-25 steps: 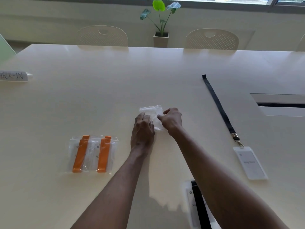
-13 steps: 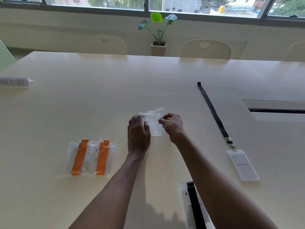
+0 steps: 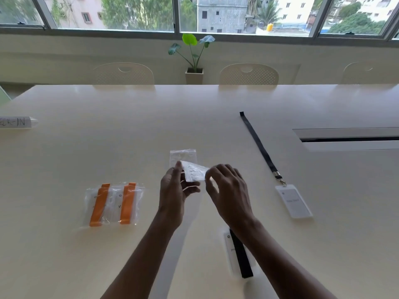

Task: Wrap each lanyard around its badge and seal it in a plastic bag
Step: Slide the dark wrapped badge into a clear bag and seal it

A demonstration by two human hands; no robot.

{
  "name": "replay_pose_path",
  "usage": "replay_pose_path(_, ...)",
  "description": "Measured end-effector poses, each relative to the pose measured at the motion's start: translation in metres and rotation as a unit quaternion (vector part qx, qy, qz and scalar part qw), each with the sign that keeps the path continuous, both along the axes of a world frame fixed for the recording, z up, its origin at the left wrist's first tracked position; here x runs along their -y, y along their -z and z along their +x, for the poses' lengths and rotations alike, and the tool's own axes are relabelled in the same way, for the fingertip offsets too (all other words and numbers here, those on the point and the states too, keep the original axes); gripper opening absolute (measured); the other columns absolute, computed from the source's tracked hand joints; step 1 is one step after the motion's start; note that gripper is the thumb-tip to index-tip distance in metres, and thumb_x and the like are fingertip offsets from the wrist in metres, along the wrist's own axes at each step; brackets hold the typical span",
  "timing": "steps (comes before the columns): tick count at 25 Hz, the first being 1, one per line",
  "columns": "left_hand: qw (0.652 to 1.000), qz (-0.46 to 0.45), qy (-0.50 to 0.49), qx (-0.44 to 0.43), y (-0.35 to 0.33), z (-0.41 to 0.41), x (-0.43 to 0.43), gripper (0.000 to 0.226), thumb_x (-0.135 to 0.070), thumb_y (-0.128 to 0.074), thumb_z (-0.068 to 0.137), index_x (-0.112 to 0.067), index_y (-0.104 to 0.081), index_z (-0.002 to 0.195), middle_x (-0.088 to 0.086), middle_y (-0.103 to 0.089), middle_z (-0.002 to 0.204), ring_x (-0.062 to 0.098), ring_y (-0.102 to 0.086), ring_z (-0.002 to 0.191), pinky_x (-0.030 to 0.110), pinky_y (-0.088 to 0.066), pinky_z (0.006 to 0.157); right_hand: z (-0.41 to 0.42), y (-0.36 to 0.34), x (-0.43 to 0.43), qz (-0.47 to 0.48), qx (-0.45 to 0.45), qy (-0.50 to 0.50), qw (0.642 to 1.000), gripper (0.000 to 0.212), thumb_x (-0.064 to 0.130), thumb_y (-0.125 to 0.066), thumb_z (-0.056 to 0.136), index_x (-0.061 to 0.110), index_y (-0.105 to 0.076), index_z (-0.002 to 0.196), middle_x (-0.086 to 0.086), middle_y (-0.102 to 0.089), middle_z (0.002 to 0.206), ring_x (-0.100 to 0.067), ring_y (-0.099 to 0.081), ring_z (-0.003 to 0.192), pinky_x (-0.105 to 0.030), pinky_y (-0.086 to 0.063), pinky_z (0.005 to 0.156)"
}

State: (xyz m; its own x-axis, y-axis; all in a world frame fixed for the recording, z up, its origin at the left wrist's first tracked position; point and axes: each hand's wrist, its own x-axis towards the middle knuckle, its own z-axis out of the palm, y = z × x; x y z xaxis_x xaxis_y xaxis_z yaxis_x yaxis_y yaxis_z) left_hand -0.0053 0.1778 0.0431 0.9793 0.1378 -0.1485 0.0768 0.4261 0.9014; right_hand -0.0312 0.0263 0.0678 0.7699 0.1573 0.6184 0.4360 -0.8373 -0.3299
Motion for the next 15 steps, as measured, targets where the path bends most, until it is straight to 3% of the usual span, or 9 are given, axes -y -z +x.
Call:
replay_pose_path(4,0.999,-0.03,0.033,-0.025,-0.023,-0.036,-0.006,0.01,-0.009,-0.065,0.101,-0.003,-0.071,0.106,0.016,-0.078,0.092,0.025,-0.076,0.082,0.03,-0.063,0.072,-0.036,0.006,0.013,-0.069,0.016,-0.032,0.997,0.013,0.006,-0.08,0.087,0.013,-0.072,0.094,-0.002,-0.071,0.1,-0.022,-0.066,0.092,-0.034,-0.053,0.083)
replay_pose_path(8,0.998,0.022,0.054,-0.035,-0.031,-0.067,-0.013,0.015,-0.011,-0.071,0.096,0.0,-0.076,0.106,0.021,-0.079,0.101,0.029,-0.077,0.093,0.036,-0.065,0.087,-0.066,0.004,0.018,-0.053,-0.083,-0.018,0.995,0.033,0.001,-0.077,0.084,0.015,-0.071,0.113,-0.002,-0.069,0.116,-0.021,-0.064,0.108,-0.036,-0.054,0.094)
replay_pose_path(12,0.994,0.094,0.054,-0.004,-0.039,-0.096,-0.011,0.028,-0.026,-0.079,0.081,-0.007,-0.081,0.101,0.02,-0.08,0.1,0.028,-0.075,0.093,0.032,-0.063,0.084,-0.089,-0.008,0.009,0.07,-0.113,-0.02,0.991,0.027,0.016,-0.067,0.094,0.018,-0.067,0.121,0.005,-0.066,0.118,-0.011,-0.061,0.107,-0.027,-0.052,0.092)
replay_pose_path(15,0.989,0.136,0.059,0.02,-0.042,-0.113,-0.01,0.028,-0.032,-0.082,0.075,-0.01,-0.082,0.094,0.016,-0.079,0.089,0.027,-0.073,0.084,0.035,-0.06,0.079,-0.101,-0.015,0.003,0.17,-0.181,-0.059,0.967,0.028,0.034,-0.073,0.094,0.023,-0.067,0.12,0.012,-0.066,0.109,-0.003,-0.062,0.098,-0.021,-0.054,0.084)
